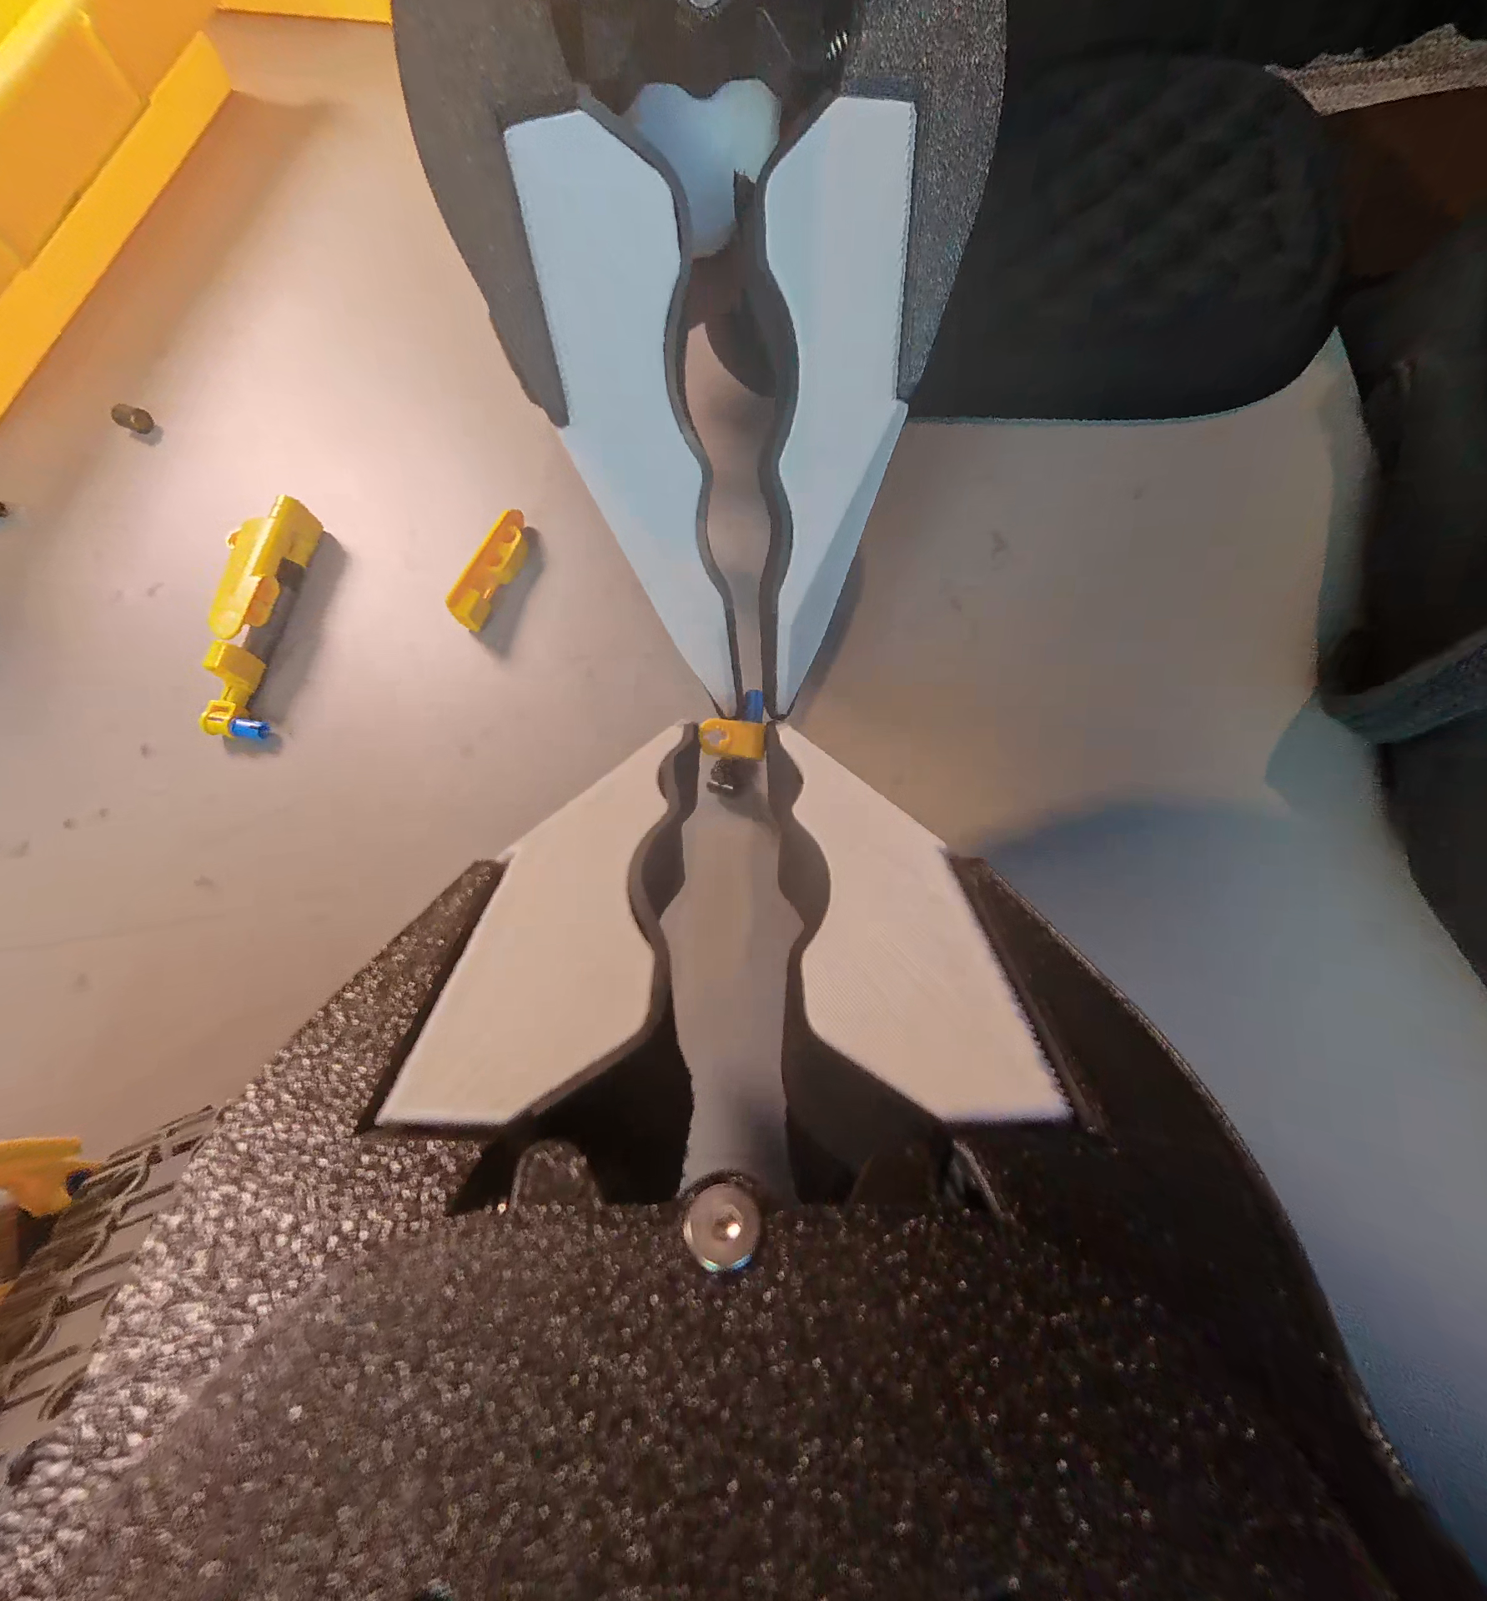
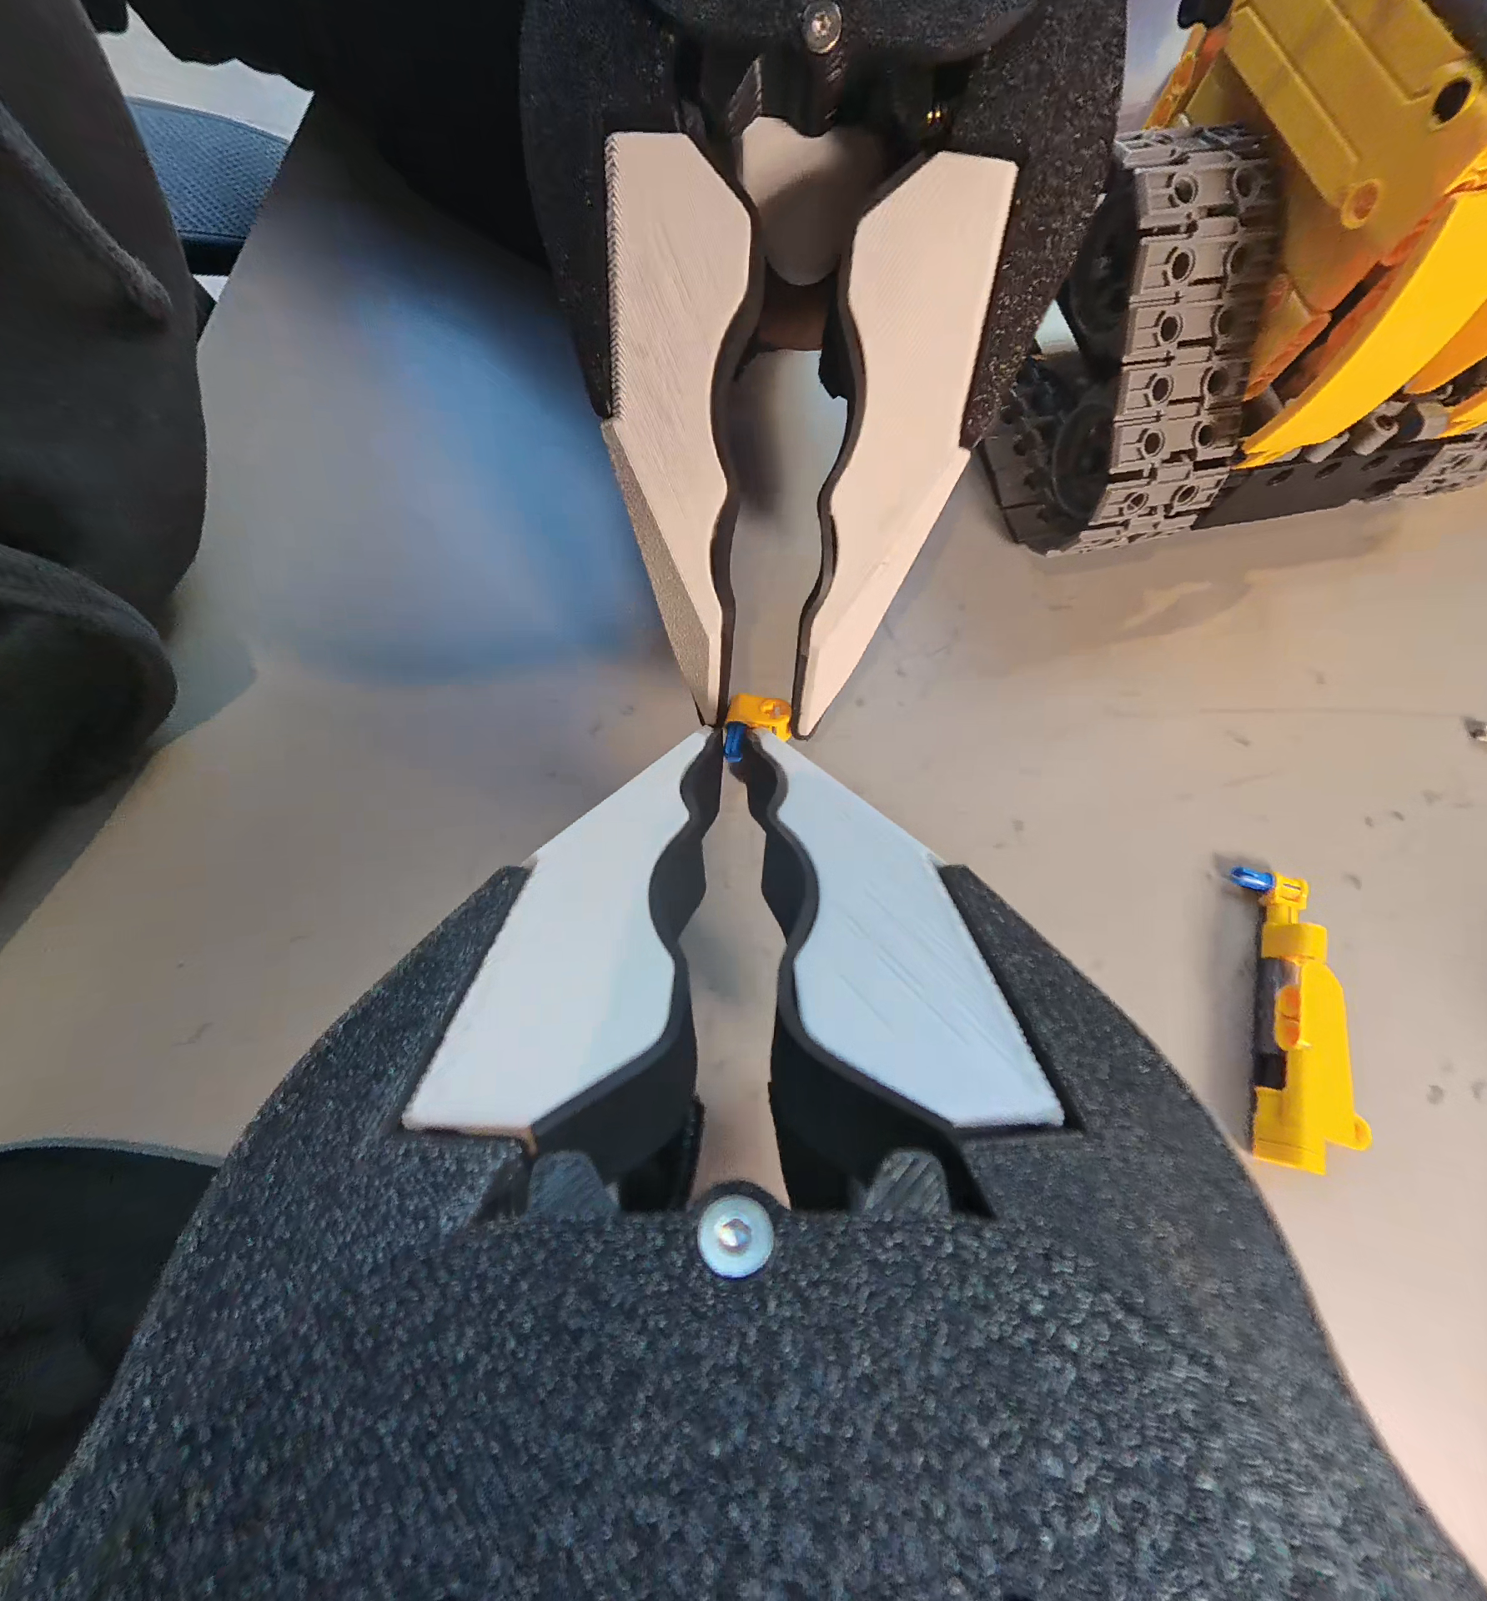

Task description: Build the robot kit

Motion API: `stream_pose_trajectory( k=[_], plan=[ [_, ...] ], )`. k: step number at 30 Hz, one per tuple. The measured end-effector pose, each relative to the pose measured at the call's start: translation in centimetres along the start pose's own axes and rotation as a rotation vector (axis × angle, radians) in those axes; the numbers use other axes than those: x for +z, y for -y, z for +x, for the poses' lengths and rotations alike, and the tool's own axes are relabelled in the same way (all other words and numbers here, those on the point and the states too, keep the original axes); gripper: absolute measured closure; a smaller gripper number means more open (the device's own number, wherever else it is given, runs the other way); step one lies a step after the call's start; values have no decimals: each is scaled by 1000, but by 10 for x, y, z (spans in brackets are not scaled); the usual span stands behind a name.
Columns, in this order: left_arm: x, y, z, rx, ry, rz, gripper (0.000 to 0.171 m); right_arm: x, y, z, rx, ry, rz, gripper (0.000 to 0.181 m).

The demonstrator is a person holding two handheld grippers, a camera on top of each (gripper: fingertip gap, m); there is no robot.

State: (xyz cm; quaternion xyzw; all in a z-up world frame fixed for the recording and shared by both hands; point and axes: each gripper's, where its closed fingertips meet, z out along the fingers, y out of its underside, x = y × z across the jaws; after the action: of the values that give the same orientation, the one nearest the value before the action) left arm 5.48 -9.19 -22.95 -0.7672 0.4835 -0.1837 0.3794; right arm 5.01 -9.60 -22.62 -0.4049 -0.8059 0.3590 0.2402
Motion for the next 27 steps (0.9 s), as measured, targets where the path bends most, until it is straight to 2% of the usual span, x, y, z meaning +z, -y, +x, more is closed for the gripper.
stream_pose_trajectory(
  k=[7, 13, 27],
  plan=[
    [0, 0, 0, -14, -22, 8, 158, 1, -2, 0, 59, 22, -8, 177],
    [5, -5, 3, 4, -44, -37, 158, 6, -11, -4, 19, 7, -78, 176],
    [2, -5, 0, -6, -52, -22, 158, 8, -9, 0, 50, -20, -83, 176]
  ],
)
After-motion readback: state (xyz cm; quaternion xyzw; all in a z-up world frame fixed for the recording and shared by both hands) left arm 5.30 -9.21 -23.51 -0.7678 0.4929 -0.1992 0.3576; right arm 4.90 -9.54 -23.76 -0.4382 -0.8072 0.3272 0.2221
